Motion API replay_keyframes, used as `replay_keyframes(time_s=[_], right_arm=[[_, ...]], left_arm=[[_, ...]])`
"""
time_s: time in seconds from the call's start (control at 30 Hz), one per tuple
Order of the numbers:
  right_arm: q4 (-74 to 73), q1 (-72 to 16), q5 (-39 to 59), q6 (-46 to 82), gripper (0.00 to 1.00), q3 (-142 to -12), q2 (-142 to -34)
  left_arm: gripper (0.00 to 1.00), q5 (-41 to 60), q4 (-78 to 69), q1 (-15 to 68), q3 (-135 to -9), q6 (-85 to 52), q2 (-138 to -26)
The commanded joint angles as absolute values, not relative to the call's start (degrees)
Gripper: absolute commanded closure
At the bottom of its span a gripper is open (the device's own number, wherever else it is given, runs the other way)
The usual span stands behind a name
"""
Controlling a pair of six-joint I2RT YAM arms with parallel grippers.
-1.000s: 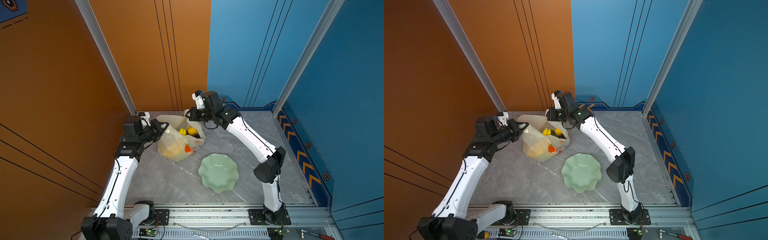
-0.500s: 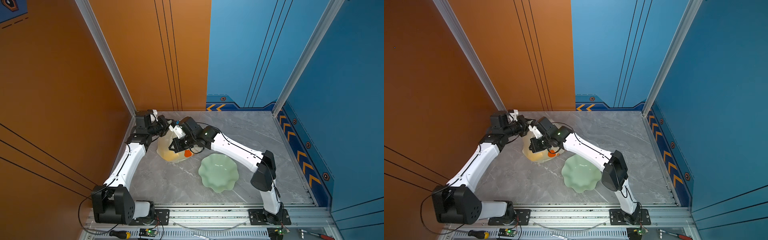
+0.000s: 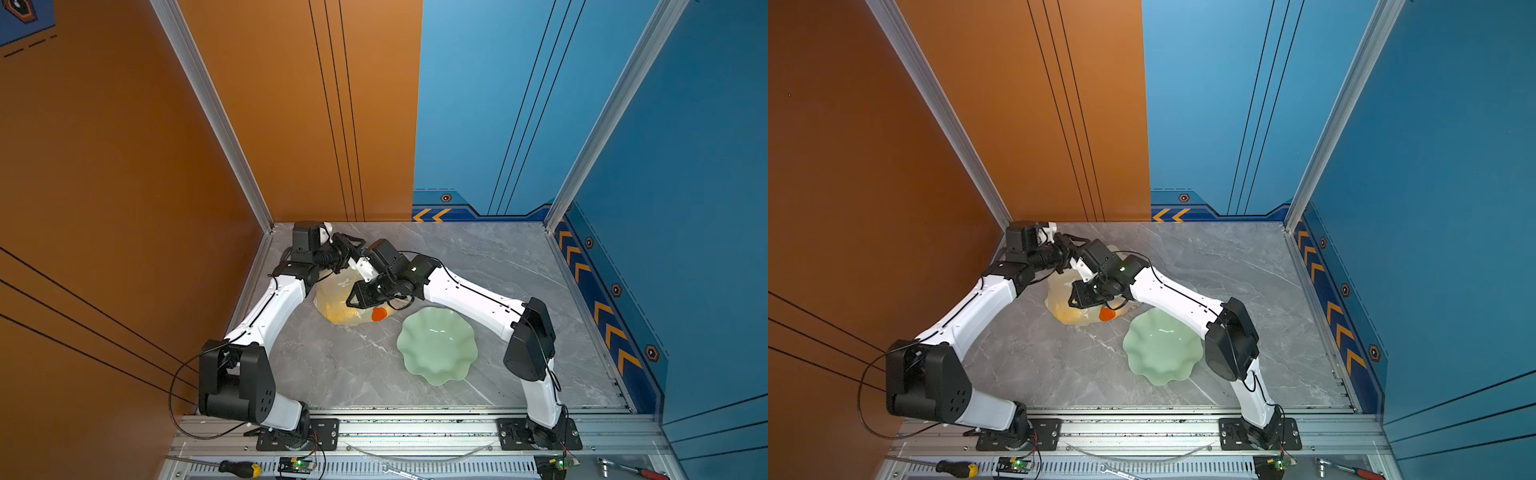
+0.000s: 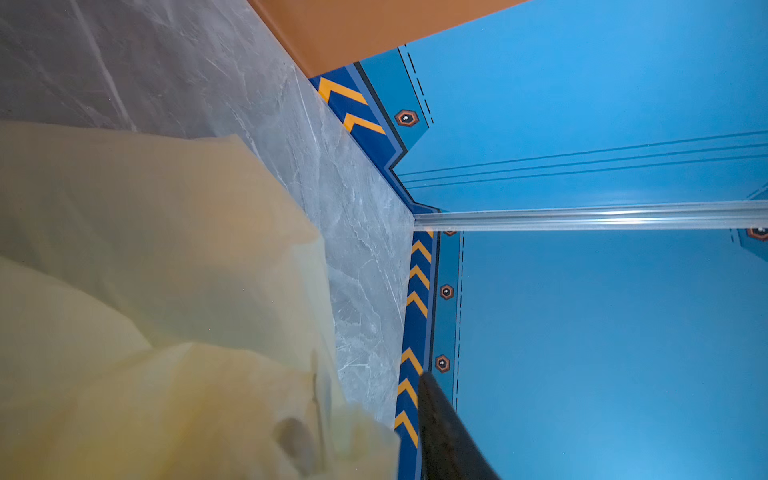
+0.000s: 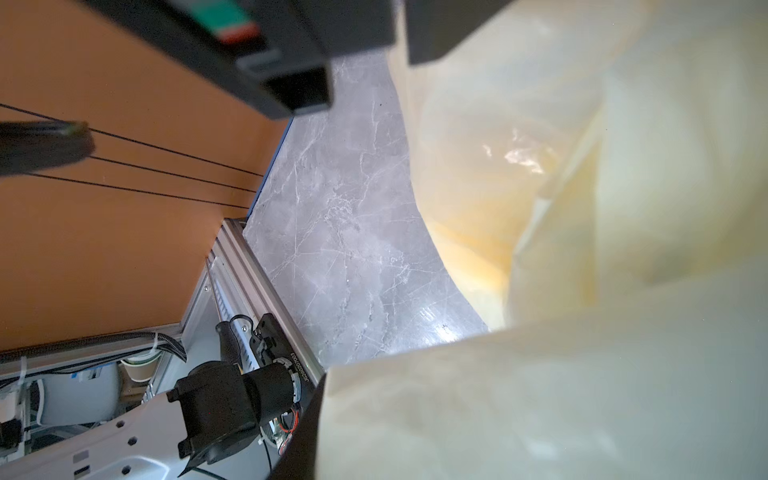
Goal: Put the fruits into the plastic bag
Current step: 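Set the bag down and open both grippers to release it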
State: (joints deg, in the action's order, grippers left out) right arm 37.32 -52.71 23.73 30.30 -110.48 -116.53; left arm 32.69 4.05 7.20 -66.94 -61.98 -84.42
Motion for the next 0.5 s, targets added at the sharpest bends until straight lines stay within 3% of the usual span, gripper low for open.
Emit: replay_keyframes(time_s=[0.0,0.23,0.3,0.4,0.47], right_arm=[[37.44,-52.07,22.15,30.41,0.63,-109.66,-113.73],[37.53,-51.68,20.38,30.23,0.35,-109.28,-111.92],[37.49,-51.42,19.65,30.22,0.27,-108.93,-111.16],[37.48,-51.04,18.5,30.19,0.22,-108.38,-109.97],[38.14,-50.75,16.54,30.23,0.06,-108.25,-108.94]], left_arm=[[0.47,34.28,5.45,7.56,-68.47,-60.56,-82.73],[0.19,34.12,8.53,6.51,-68.38,-59.26,-80.14],[0.01,34.11,9.41,6.07,-68.46,-59.02,-79.14],[0.02,34.27,10.26,5.39,-69.04,-58.67,-77.78],[0.02,34.36,12.94,4.95,-69.43,-58.45,-76.81]])
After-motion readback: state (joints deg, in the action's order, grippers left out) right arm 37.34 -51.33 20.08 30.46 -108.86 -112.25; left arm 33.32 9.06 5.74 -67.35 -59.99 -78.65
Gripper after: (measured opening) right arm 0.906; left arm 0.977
